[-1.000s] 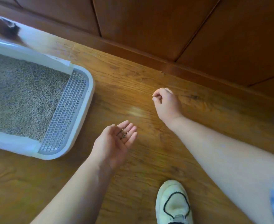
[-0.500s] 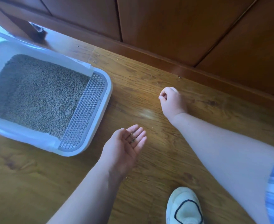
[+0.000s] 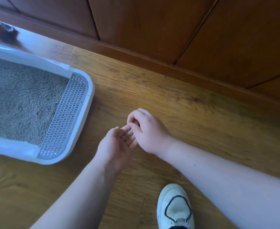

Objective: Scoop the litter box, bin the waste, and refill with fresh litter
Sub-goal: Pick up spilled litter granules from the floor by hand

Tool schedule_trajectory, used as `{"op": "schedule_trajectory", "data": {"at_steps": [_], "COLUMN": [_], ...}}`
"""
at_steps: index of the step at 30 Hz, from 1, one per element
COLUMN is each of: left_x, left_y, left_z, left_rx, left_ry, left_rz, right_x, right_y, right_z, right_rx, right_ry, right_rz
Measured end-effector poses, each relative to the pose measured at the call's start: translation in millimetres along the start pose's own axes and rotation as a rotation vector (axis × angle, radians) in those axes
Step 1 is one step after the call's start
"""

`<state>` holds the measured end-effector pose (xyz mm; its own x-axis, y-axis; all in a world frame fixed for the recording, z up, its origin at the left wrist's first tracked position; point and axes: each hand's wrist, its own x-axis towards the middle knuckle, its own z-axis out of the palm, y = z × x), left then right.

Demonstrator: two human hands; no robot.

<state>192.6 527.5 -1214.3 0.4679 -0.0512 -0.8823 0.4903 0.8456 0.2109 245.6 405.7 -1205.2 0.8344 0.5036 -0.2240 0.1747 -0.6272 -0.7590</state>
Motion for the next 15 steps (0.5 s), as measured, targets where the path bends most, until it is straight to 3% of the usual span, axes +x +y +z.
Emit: {"op": "schedule_trajectory", "data": {"at_steps": [3,5,9,12,15], "left_x": [3,6,10,10,9], "left_y": [-8,-13,-18,-18,-18], "left_z": [12,17,22,23,26], "left_rx": [0.030,0.048,0.061,0.078,0.096], "left_ry": [-0.043,-0.029,0.010,0.016,0.022], "left_rz": [-0.014,-0.022,-0.022,-0.004,0.002], "right_x": [-21,-20,-13,-6,6], "right_y": [13,32,83,115,130], "right_z": [-6,-17,-41,-58,-65], "right_rx": [-0.007,0.015,-0.051,-0.096,-0.189], "right_ry": [-0.004,0.114,0.353,0.431,0.444], "right_rz": [-0.028,0.001,0.257,0.487,0.534]}}
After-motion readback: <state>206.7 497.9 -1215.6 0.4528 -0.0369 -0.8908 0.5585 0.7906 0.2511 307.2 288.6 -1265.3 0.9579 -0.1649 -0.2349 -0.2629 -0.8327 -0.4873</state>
